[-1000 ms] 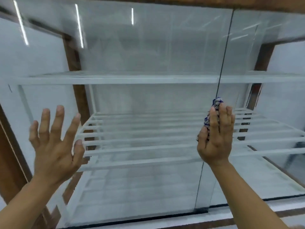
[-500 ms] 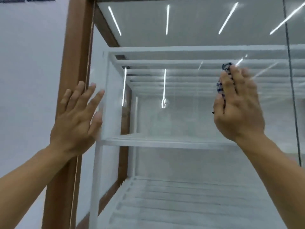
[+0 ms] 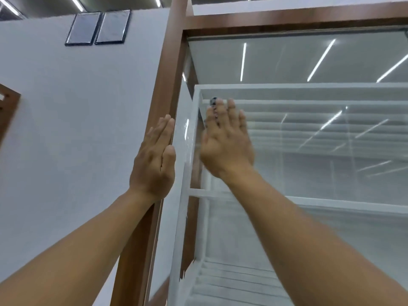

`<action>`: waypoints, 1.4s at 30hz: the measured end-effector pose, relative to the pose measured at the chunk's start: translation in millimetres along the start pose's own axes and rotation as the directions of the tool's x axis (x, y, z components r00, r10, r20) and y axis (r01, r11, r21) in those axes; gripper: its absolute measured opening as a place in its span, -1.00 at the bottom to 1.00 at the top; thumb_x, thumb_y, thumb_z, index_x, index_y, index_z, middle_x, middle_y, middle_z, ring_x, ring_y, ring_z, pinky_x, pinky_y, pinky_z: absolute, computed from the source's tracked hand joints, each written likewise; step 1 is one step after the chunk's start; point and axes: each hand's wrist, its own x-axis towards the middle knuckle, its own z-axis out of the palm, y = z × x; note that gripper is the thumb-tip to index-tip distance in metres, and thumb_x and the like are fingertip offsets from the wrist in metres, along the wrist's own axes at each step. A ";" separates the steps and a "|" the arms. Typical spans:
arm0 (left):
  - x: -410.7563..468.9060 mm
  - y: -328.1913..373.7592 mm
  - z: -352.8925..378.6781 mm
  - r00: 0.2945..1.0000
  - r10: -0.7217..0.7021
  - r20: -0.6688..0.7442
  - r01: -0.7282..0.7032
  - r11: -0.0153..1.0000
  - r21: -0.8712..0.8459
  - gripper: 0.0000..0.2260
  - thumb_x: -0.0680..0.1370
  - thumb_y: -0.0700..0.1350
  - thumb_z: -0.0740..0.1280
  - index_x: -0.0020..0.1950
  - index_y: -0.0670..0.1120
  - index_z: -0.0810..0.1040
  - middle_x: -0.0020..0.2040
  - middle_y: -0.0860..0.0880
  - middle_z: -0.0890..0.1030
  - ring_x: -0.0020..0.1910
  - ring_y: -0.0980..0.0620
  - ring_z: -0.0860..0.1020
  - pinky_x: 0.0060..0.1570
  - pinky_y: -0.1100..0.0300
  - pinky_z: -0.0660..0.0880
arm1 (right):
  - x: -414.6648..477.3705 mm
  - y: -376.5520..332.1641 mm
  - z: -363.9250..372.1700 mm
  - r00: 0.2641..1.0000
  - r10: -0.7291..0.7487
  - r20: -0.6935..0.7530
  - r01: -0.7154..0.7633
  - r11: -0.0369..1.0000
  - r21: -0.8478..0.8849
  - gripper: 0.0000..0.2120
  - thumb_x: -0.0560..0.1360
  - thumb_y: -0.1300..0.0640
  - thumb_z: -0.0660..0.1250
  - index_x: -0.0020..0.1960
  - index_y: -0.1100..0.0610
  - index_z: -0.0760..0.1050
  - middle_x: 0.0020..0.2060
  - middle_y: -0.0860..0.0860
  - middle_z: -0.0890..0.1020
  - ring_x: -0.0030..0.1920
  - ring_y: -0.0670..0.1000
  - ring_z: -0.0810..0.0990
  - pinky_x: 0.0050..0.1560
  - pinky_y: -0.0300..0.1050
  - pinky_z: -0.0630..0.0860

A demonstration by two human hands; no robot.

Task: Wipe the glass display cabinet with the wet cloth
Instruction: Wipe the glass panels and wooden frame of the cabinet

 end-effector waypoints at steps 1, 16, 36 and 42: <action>0.0 -0.2 -0.4 1.000 0.003 -0.001 -0.003 1.000 -0.013 -0.39 0.60 0.04 -0.14 0.64 -0.08 0.17 0.65 0.01 0.18 0.64 0.18 0.07 0.63 0.12 0.03 | 0.8 -15.6 5.9 1.000 -0.026 0.015 0.026 1.000 -0.001 -0.40 0.69 0.03 -0.09 0.68 0.12 -0.17 0.68 0.09 -0.18 0.66 0.13 -0.29 0.65 0.12 -0.29; -38.1 6.9 0.8 0.993 0.047 0.109 -0.072 0.967 0.244 -0.42 0.63 0.03 -0.09 0.66 -0.07 0.10 0.68 -0.01 0.06 0.67 0.10 -0.06 0.65 0.03 -0.12 | -77.6 -15.0 25.1 0.978 -0.198 0.065 0.197 0.980 0.021 -0.41 0.69 -0.02 -0.17 0.67 0.12 -0.15 0.67 0.07 -0.17 0.66 0.08 -0.30 0.65 0.12 -0.27; -69.1 143.3 118.0 0.961 0.117 0.252 -0.178 0.956 0.233 -0.42 0.62 0.09 -0.05 0.66 0.06 0.07 0.70 -0.05 -0.06 0.67 -0.09 -0.13 0.61 -0.23 -0.16 | -173.3 297.1 -97.9 0.962 0.226 -0.151 -0.238 0.969 -0.066 -0.38 0.62 -0.05 -0.07 0.66 0.09 0.10 0.67 0.04 0.10 0.67 0.03 -0.02 0.67 0.08 -0.10; -69.8 144.9 113.3 0.961 0.104 0.258 -0.155 0.970 0.185 -0.42 0.61 0.10 -0.08 0.66 0.09 0.05 0.70 0.00 -0.06 0.67 -0.01 -0.15 0.62 -0.13 -0.21 | -202.1 321.9 -104.8 0.940 0.282 -0.191 -0.296 0.954 -0.052 -0.40 0.63 -0.03 -0.04 0.65 0.08 0.13 0.66 0.02 0.13 0.67 0.02 0.00 0.68 0.06 -0.07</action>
